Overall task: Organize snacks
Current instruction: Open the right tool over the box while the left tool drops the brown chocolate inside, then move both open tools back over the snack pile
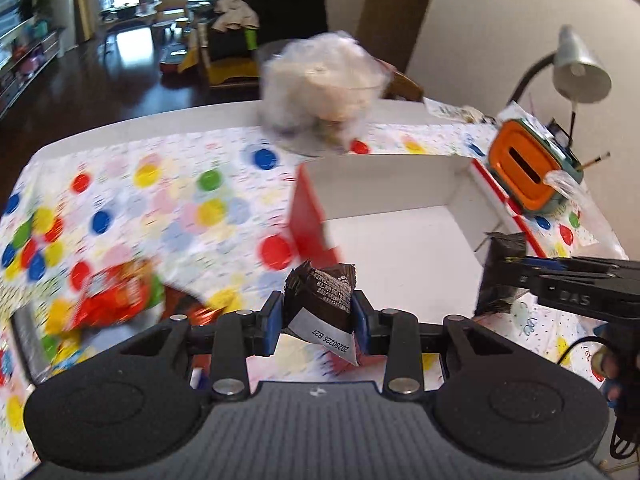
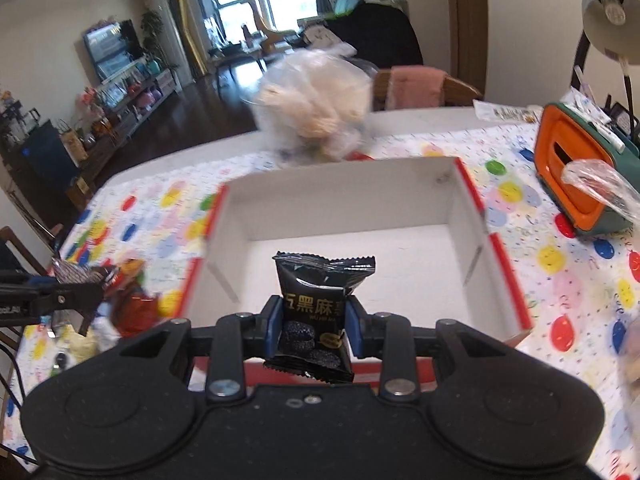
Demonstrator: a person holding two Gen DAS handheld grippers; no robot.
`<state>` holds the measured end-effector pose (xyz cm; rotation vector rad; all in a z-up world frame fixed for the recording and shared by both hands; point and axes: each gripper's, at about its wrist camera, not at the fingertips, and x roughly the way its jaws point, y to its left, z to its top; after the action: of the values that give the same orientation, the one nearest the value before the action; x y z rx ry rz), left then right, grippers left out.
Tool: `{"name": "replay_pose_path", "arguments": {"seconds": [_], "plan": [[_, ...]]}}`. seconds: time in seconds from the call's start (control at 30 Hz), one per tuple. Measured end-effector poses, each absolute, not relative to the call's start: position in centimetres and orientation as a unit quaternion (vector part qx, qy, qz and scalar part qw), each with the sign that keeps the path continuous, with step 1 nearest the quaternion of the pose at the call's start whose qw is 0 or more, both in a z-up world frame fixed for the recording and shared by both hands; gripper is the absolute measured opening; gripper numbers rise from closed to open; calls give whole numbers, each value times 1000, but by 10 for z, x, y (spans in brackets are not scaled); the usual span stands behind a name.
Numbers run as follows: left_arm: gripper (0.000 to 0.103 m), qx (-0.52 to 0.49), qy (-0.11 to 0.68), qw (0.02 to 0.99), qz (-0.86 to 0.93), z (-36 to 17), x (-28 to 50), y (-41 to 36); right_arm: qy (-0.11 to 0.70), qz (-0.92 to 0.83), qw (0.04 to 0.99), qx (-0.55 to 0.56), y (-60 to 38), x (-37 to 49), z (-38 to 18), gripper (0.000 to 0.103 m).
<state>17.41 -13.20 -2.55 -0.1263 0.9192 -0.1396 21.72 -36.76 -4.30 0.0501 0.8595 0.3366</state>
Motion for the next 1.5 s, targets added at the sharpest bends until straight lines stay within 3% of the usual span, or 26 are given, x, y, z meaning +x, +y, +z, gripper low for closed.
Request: {"name": "replay_pose_path", "arguments": {"seconds": [0.33,0.8,0.97,1.1,1.5], "plan": [[35,-15,489,868,-89,-48,233,-203,443,168,880,9,-399,265,-61,31],[36,38,547,833,-76,-84,271,-230,471,194,861,7,-408,274,-85,34],[44,34,544,835,-73,-84,269,-230,469,202,860,10,-410,272,-85,37],[45,26,538,839,-71,-79,266,-227,466,208,860,16,-412,269,-80,39],[50,4,492,868,-70,-48,235,-209,428,231,873,18,-400,245,-51,61]]}}
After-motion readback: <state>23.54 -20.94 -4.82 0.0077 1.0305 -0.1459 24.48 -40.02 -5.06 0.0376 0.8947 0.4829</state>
